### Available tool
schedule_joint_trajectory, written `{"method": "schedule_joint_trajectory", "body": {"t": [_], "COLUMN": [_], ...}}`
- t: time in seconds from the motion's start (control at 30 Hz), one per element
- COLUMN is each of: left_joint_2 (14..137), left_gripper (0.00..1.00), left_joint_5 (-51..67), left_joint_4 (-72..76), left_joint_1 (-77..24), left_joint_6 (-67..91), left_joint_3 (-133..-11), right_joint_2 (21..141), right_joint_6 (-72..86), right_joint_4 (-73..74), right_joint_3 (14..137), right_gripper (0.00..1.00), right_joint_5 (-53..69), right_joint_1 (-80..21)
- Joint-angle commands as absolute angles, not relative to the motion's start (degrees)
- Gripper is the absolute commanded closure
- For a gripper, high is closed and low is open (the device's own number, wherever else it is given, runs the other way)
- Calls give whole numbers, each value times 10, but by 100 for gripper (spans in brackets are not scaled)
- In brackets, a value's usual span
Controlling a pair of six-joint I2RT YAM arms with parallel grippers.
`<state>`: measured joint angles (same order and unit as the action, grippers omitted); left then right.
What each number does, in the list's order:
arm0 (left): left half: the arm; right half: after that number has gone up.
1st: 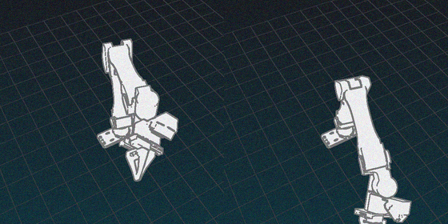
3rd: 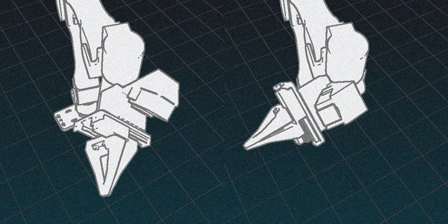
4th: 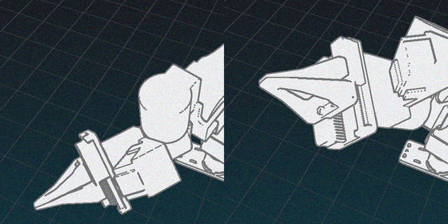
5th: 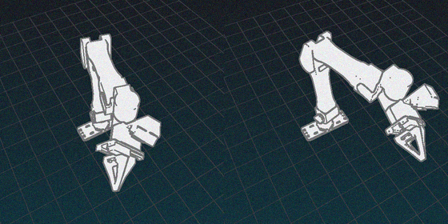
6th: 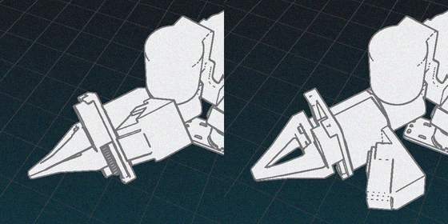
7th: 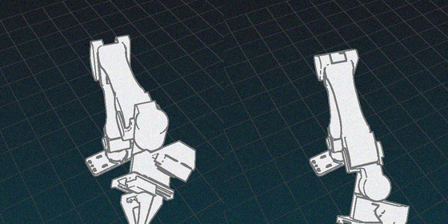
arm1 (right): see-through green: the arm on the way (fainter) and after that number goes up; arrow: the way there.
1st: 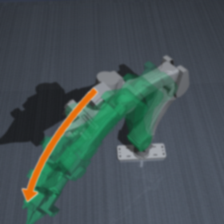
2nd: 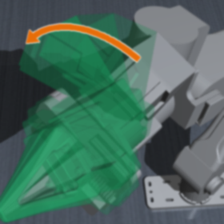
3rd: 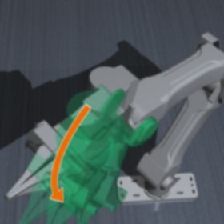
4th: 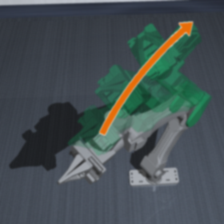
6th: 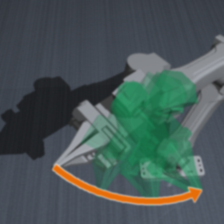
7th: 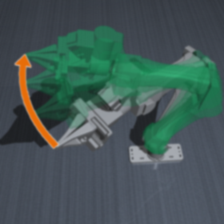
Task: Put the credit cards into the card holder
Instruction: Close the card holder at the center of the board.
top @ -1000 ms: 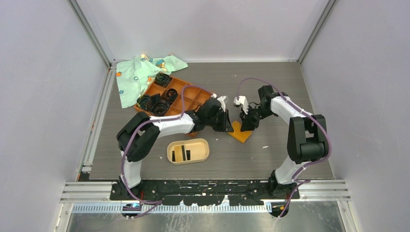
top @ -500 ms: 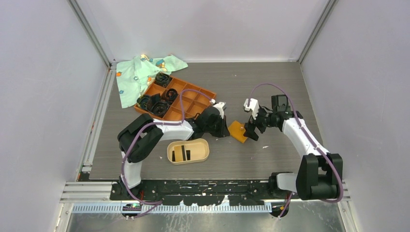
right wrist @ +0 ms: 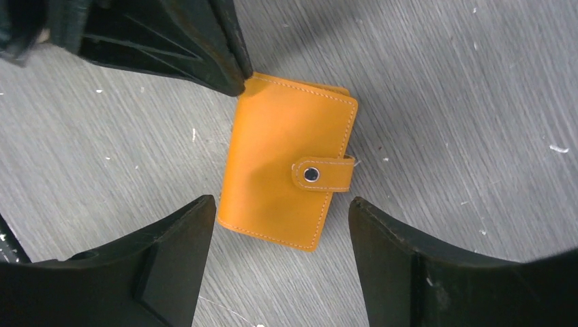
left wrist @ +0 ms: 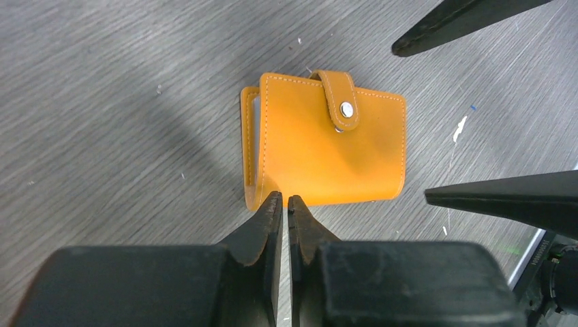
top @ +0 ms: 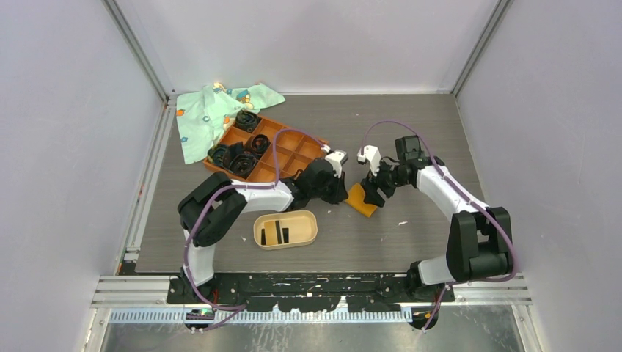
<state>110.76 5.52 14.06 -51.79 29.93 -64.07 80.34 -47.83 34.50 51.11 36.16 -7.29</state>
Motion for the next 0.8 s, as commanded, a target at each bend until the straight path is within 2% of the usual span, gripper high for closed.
{"method": "schedule_joint_trajectory", "body": {"t": [0.0,0.13,0.23,0.3,0.4,0.5,0.77], "left_joint_2": [1100,1104,1119,1135,1143,1141,1126], "left_gripper": [90,86,82,81,84,87,88], "left_joint_5": [34,61,135,179,194,190,171], "left_joint_4": [196,239,319,365,345,334,285], "left_joint_1": [-514,-503,-466,-436,-435,-437,-452], "left_joint_6": [250,232,304,387,384,377,349], "left_joint_3": [-657,-644,-617,-610,-622,-623,-629], "right_joint_2": [821,835,832,833,839,850,869], "right_joint_6": [-424,-405,-407,-408,-406,-404,-399], "right_joint_4": [310,309,287,269,256,247,239], "right_joint_3": [537,544,530,523,523,522,521], "right_gripper": [24,25,27,33,45,50,56], "right_joint_5": [297,265,241,222,204,190,170], "right_joint_1": [-84,-99,-114,-131,-152,-163,-172]}}
